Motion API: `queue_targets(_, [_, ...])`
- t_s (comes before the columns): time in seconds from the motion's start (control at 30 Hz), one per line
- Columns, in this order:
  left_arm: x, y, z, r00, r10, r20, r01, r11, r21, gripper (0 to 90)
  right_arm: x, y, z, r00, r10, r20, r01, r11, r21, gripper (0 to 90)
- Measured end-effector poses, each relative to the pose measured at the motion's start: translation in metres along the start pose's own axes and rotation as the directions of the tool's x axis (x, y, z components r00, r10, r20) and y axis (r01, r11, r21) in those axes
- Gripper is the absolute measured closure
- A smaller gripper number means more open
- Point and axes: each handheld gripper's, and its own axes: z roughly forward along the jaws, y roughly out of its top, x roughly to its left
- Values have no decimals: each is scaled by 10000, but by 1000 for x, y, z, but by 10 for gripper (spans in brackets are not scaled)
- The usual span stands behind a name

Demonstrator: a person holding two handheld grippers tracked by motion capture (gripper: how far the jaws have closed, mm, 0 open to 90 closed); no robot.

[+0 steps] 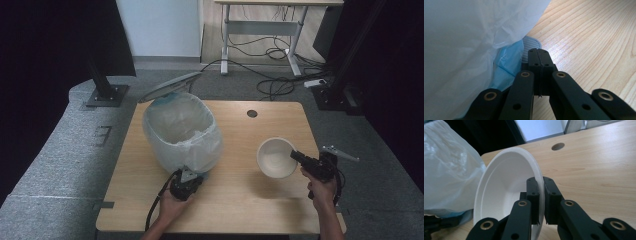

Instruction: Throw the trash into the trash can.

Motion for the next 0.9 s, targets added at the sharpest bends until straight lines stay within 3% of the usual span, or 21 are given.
queue_targets(0.9, [0, 0, 0, 10000, 12, -3, -12, 10000, -2, 900, 25, 23, -15, 9971, -475, -595, 421, 9952, -888, 837])
